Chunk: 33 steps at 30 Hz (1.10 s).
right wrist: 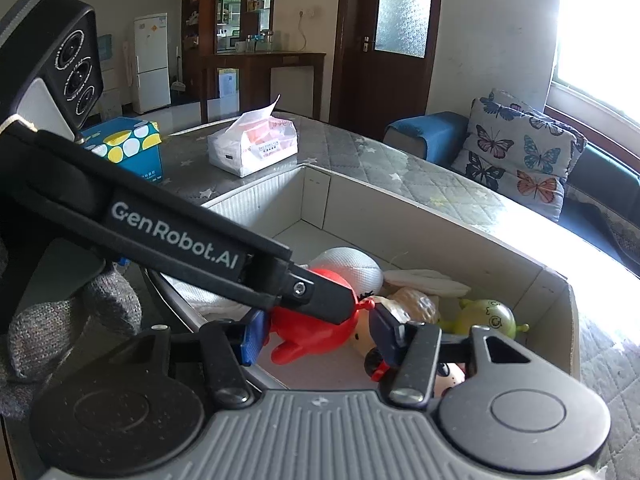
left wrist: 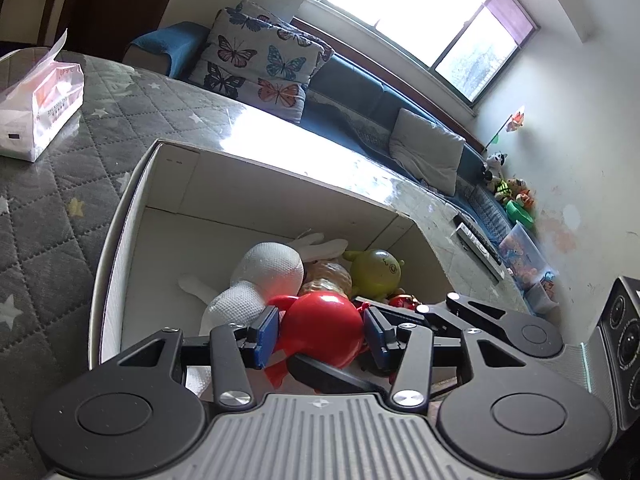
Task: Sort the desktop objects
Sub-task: 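Lower the red toy into the box and open the left tool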
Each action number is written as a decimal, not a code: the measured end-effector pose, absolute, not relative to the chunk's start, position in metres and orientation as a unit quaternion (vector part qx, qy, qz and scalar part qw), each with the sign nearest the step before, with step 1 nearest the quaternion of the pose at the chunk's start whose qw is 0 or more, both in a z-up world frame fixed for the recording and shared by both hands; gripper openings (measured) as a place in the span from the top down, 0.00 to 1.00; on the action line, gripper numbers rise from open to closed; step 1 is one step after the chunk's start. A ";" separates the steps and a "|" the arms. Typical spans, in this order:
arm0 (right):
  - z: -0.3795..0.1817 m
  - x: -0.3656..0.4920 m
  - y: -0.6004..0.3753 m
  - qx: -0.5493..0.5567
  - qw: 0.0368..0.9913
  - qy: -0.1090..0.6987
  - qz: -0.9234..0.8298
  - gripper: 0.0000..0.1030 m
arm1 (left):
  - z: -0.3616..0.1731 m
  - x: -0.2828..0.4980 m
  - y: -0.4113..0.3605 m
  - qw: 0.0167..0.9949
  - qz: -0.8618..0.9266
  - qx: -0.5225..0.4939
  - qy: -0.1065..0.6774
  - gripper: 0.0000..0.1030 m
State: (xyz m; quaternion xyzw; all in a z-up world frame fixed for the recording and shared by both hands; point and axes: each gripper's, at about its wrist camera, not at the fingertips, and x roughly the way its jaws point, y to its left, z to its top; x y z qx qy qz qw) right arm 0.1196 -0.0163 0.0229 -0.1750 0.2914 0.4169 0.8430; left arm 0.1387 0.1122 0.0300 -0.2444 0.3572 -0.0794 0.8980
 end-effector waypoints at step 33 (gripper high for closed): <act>0.043 0.077 -0.064 -0.090 0.882 0.279 0.369 0.17 | 0.057 0.070 0.097 0.933 -0.028 -0.195 0.300 0.53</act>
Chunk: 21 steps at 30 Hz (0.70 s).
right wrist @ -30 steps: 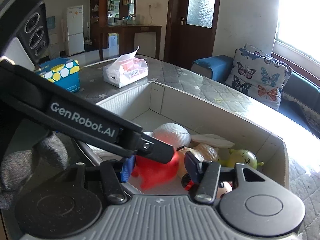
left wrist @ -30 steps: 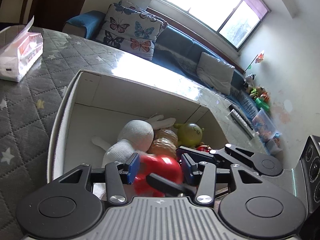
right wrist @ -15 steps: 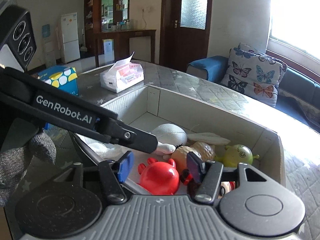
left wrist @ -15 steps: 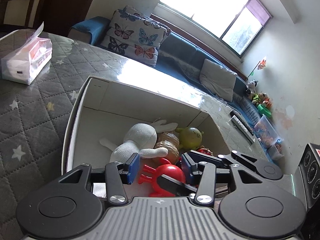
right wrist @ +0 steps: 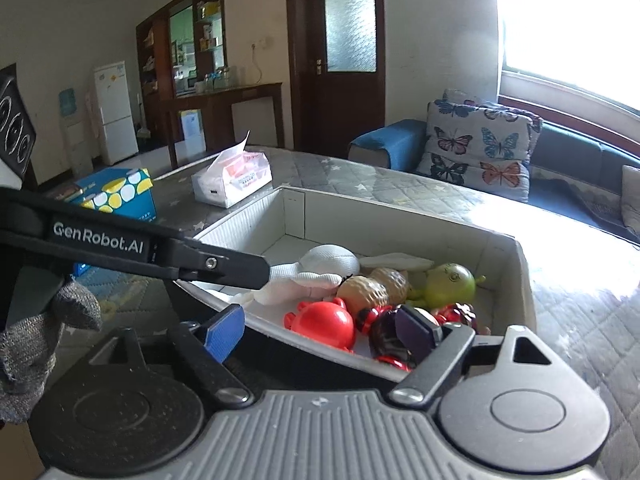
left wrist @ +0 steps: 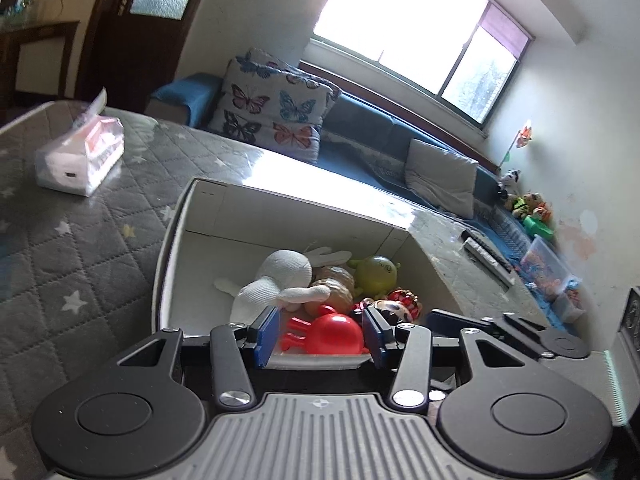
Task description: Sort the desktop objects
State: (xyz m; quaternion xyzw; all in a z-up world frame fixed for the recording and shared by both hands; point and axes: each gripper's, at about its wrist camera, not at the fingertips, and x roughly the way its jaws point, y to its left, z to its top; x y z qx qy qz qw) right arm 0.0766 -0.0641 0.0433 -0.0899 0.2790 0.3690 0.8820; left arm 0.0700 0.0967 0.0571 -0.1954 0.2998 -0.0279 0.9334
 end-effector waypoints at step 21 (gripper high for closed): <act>0.021 0.033 -0.100 -0.031 0.899 0.317 0.302 0.00 | 0.040 0.014 0.053 0.941 0.052 -0.107 0.316 0.53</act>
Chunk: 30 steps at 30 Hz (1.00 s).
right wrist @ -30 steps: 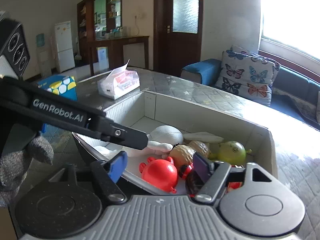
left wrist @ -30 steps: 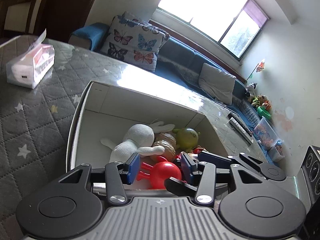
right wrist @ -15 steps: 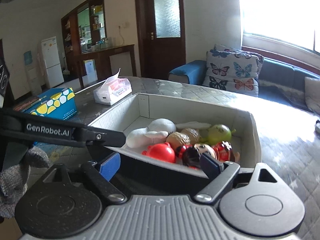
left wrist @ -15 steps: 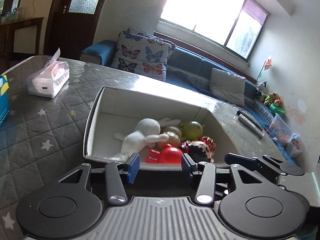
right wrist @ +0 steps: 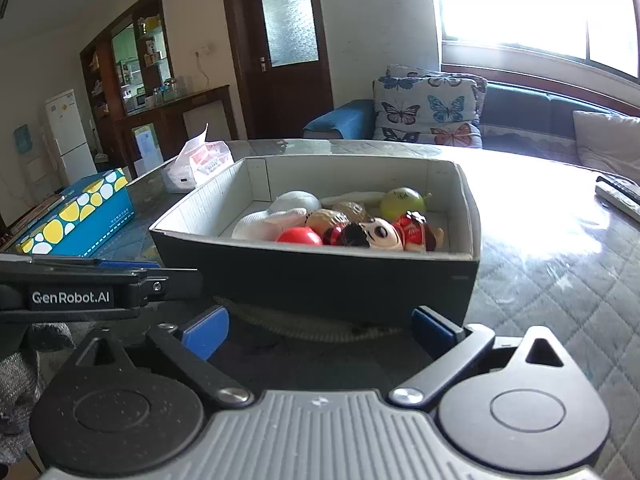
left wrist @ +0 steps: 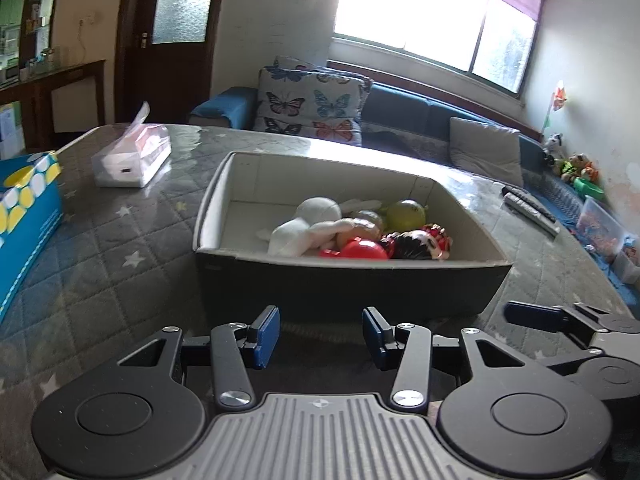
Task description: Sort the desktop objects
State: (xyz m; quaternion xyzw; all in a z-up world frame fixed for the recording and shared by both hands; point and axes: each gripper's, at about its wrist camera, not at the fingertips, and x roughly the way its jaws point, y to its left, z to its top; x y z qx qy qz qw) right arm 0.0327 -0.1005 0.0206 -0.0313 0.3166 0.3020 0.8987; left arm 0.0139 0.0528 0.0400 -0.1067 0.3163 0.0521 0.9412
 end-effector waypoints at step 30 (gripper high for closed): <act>0.015 0.000 -0.099 -0.036 0.912 0.301 0.276 0.00 | 0.028 -0.017 0.045 0.937 0.122 -0.069 0.319 0.56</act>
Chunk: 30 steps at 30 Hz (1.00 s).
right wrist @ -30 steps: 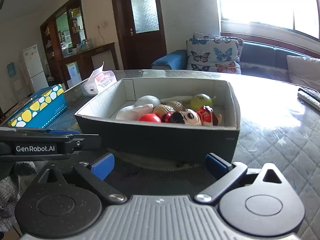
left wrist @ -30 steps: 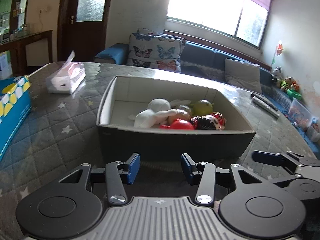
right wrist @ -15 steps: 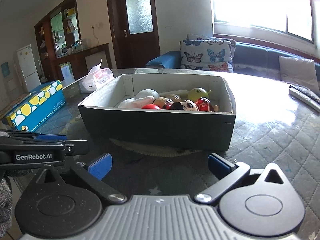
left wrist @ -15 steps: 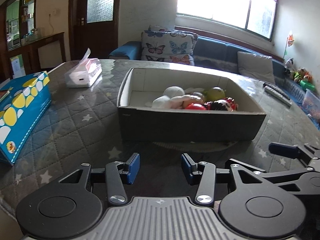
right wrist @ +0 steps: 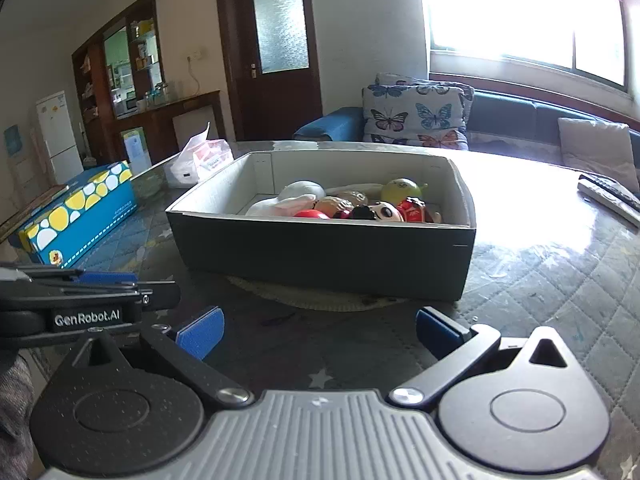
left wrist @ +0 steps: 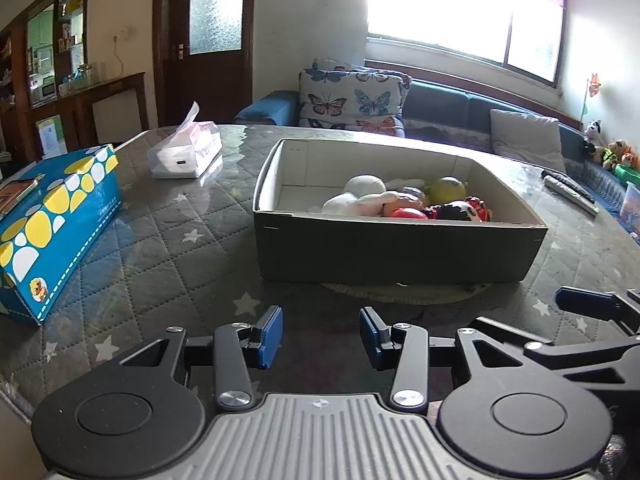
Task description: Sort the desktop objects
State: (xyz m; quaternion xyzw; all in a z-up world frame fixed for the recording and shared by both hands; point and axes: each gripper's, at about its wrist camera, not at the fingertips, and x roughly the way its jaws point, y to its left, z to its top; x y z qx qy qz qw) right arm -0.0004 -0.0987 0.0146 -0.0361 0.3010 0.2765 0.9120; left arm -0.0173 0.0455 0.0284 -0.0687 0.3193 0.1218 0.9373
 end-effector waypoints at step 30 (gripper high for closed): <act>0.006 0.019 -0.087 -0.035 0.910 0.328 0.250 0.00 | 0.015 0.003 0.050 0.929 0.105 -0.070 0.349 0.60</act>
